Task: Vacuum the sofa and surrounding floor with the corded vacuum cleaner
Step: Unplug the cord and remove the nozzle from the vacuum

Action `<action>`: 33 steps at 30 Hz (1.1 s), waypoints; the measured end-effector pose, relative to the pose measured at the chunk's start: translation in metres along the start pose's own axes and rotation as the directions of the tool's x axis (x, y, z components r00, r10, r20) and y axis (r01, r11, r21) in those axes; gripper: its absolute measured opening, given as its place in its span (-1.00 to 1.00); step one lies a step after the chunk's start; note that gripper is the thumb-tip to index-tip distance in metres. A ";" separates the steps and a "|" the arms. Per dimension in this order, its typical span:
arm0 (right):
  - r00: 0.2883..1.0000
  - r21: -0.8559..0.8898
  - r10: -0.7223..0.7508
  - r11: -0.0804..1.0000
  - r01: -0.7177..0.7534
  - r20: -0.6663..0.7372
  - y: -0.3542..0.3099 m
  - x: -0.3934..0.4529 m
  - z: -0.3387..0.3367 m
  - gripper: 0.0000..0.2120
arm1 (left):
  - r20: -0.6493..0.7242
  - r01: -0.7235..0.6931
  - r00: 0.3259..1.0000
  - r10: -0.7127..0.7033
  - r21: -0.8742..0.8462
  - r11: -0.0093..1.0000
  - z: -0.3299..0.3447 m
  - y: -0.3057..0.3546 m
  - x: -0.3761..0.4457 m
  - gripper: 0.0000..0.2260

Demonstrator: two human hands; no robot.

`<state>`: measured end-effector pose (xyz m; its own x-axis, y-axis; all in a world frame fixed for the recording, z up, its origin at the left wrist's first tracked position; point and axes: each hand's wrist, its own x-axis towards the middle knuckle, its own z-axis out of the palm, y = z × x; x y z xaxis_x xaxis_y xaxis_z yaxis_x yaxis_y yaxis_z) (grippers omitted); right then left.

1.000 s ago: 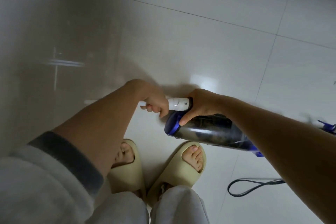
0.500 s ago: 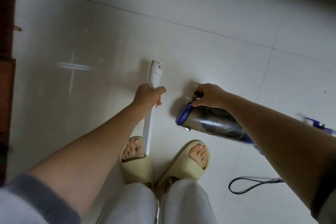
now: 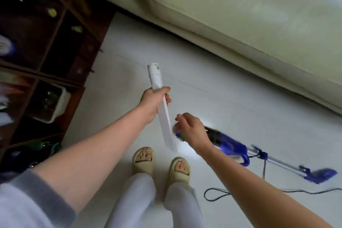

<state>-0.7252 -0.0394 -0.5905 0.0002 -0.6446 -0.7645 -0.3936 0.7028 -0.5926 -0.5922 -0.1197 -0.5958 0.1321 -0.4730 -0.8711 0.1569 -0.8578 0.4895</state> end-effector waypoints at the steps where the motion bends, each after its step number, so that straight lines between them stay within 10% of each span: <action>1: 0.999 0.025 -0.028 0.999 0.028 0.017 -0.030 -0.027 -0.006 -0.77 | -0.021 -0.006 1.000 0.005 -0.048 0.999 -0.005 0.027 -0.032 -0.87; 18: 0.780 -0.362 -0.547 0.691 0.626 0.304 -0.324 -0.297 -0.031 -0.90 | -0.252 -0.536 0.836 0.488 -0.178 0.825 -0.118 0.239 -0.407 -0.94; 33: 0.477 -0.374 -0.688 0.308 0.875 0.547 -0.498 -0.396 0.146 -0.88 | -0.537 -0.685 0.673 0.509 -0.194 0.702 -0.374 0.282 -0.508 -0.71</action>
<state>-0.3944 -0.0903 -0.0292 0.7739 -0.6261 -0.0954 -0.4651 -0.4596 -0.7566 -0.2491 -0.0465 -0.0007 0.6942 -0.6466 -0.3161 0.2092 -0.2390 0.9482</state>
